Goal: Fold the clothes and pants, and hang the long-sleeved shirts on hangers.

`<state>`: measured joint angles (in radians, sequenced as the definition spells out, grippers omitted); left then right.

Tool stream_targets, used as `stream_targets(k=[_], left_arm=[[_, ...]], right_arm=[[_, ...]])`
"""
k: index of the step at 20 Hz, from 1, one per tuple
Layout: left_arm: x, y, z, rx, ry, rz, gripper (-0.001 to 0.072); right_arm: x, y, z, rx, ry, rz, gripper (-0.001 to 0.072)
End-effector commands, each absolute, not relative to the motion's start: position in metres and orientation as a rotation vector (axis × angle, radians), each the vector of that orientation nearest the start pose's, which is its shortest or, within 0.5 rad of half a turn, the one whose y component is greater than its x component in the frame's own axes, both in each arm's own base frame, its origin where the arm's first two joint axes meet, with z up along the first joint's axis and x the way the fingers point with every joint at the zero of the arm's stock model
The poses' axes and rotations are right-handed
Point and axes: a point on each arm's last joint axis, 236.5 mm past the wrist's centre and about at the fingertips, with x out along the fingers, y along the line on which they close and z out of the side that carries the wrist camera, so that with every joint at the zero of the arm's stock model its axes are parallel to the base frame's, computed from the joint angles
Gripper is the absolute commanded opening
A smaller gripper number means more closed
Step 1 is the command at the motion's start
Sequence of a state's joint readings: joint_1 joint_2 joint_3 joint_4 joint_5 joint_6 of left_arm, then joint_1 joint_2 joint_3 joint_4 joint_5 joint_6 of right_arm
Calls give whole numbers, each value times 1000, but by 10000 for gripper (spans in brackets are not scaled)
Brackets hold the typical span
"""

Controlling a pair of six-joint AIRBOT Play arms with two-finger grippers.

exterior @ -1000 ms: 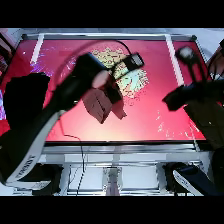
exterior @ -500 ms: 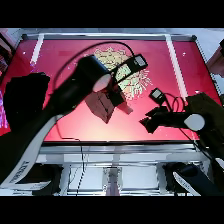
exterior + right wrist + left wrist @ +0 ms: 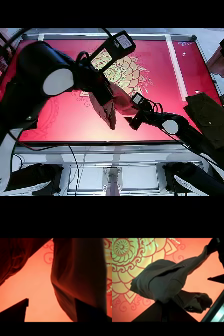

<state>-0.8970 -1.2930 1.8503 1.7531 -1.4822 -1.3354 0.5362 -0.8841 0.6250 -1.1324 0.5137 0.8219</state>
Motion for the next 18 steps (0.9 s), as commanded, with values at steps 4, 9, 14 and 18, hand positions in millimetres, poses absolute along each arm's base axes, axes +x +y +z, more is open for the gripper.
stream_targets(k=[4, 9, 14, 18], left_arm=[[299, -288, 243, 727, 709, -721, 37], [310, -267, 243, 764, 729, -633, 37], [311, -264, 242, 764, 740, -625, 37], [311, -264, 242, 764, 739, -626, 37]], right_arm=[[283, 231, 10, -530, 662, 883, 543], [251, 208, 2, -666, 764, 944, 543], [249, 204, 49, -658, 617, 910, 543], [251, 213, 51, -587, 615, 911, 543]])
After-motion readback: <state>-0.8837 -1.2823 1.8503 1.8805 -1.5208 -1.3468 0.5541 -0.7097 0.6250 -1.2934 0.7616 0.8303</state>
